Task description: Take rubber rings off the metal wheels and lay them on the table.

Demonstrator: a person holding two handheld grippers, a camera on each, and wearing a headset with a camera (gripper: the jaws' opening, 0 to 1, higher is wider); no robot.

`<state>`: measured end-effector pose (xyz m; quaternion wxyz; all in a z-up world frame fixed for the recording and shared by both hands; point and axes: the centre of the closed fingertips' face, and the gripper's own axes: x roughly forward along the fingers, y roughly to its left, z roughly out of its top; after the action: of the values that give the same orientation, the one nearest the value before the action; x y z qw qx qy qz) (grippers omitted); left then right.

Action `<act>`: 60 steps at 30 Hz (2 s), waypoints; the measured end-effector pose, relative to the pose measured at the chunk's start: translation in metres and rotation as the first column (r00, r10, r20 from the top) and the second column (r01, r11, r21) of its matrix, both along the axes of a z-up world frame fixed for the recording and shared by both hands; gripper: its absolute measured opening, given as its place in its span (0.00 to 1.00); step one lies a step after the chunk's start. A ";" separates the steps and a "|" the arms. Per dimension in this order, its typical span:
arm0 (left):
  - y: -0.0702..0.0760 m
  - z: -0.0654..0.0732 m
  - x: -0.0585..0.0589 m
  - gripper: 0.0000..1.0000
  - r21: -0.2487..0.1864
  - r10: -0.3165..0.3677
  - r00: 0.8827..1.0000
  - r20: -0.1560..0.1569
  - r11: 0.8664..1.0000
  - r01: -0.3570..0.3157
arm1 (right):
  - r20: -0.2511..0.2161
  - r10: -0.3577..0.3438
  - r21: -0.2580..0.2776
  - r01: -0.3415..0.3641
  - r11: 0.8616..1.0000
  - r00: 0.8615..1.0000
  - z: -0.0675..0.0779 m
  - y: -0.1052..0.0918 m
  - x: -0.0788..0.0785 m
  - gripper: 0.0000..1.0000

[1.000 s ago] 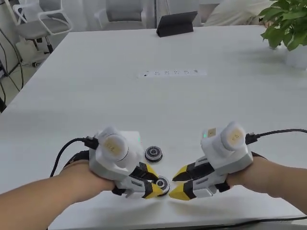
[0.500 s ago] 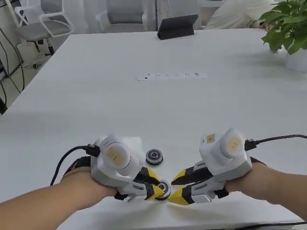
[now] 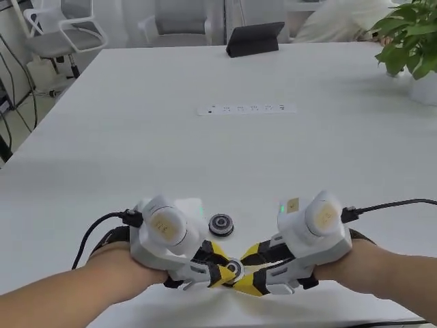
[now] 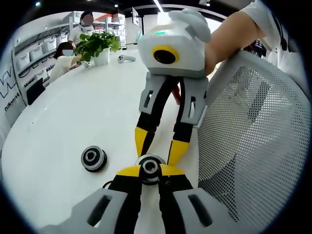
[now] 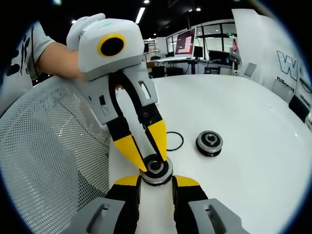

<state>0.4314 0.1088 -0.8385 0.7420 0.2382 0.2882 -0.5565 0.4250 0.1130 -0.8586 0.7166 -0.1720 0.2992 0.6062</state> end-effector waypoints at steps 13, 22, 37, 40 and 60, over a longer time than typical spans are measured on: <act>0.001 -0.001 0.000 0.07 -0.012 0.009 1.000 0.003 1.000 -0.009 | -0.006 -0.002 0.009 0.002 1.000 1.000 0.001 -0.004 0.000 0.19; 0.001 -0.001 0.000 0.07 -0.018 0.011 1.000 -0.001 1.000 -0.011 | -0.022 -0.013 0.017 0.013 1.000 1.000 0.001 -0.005 -0.001 0.17; 0.001 -0.001 0.001 0.07 -0.024 0.013 1.000 -0.006 1.000 -0.013 | -0.035 -0.017 0.026 0.018 0.999 0.999 0.002 -0.006 0.000 0.16; 0.001 -0.001 0.001 0.07 -0.025 0.012 1.000 -0.006 1.000 -0.013 | -0.045 -0.019 0.035 0.021 0.999 0.999 0.002 -0.007 0.000 0.16; 0.000 -0.001 0.001 0.07 -0.034 0.017 1.000 -0.010 0.999 -0.018 | -0.132 -0.087 0.052 0.095 0.994 0.987 0.000 -0.013 0.002 0.01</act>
<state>0.4329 0.1091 -0.8394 0.7493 0.2201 0.2844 -0.5560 0.4267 0.1001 -0.8584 0.7273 -0.0976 0.3348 0.5912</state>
